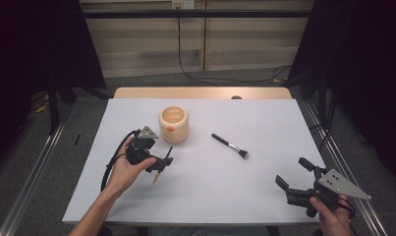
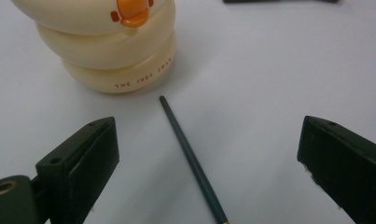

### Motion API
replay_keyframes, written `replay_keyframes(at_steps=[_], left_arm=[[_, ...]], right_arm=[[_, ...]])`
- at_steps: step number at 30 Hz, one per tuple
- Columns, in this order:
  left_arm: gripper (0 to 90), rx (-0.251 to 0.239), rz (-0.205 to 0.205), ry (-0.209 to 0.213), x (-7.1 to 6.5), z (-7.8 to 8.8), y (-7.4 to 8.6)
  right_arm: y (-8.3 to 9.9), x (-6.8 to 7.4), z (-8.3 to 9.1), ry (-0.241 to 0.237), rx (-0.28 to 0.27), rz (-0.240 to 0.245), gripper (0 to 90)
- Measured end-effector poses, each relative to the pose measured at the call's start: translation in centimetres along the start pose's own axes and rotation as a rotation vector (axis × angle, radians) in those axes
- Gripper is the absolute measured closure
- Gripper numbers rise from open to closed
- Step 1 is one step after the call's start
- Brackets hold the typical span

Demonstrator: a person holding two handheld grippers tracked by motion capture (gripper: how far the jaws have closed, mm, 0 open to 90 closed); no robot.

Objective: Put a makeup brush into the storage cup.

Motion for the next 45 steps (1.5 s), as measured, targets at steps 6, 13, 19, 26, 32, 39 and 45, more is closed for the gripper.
replay_keyframes(at_steps=[6, 13, 19, 26, 32, 39, 45], left_arm=[[3.3, 0.09, 0.016, -0.036, 0.2, -0.5, -0.8], [5.2, 0.221, 0.046, -0.074, 0.5, -1.2, -1.3], [8.5, 0.316, 0.065, -0.085, 0.1, -1.8, -1.1], [12.9, 0.453, 0.107, -0.079, 0.2, -3.0, -1.2], [17.5, 0.533, 0.157, -0.08, 0.3, -3.1, -1.1], [23.8, 0.571, 0.161, -0.107, 0.1, -3.1, -1.0], [30.6, 0.562, 0.136, -0.127, -0.1, -3.1, -0.9]], right_arm=[[0.0, 0.0, 0.0, -0.005, 0.005, -0.003, 2.2], [0.0, 0.1, 0.0, -0.013, 0.008, -0.001, 2.2], [0.0, 0.1, 0.0, -0.016, 0.008, -0.001, 2.2], [0.0, 0.1, 0.0, -0.017, 0.008, 0.0, 2.2], [0.0, 0.1, 0.0, -0.019, 0.009, 0.0, 2.2], [0.1, 0.2, -0.1, -0.026, 0.015, 0.001, 2.2], [0.1, 0.2, 0.0, -0.027, 0.015, 0.001, 2.2]])
Point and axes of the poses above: each handheld gripper's, and its own axes: z roughly backward along the jaws, y roughly out of its underside, x roughly to its left, the point moved 1 cm from there along -z, roughly forward along the jaws, and after that the axes turned 14 degrees about -x, right-handed, at the moved point
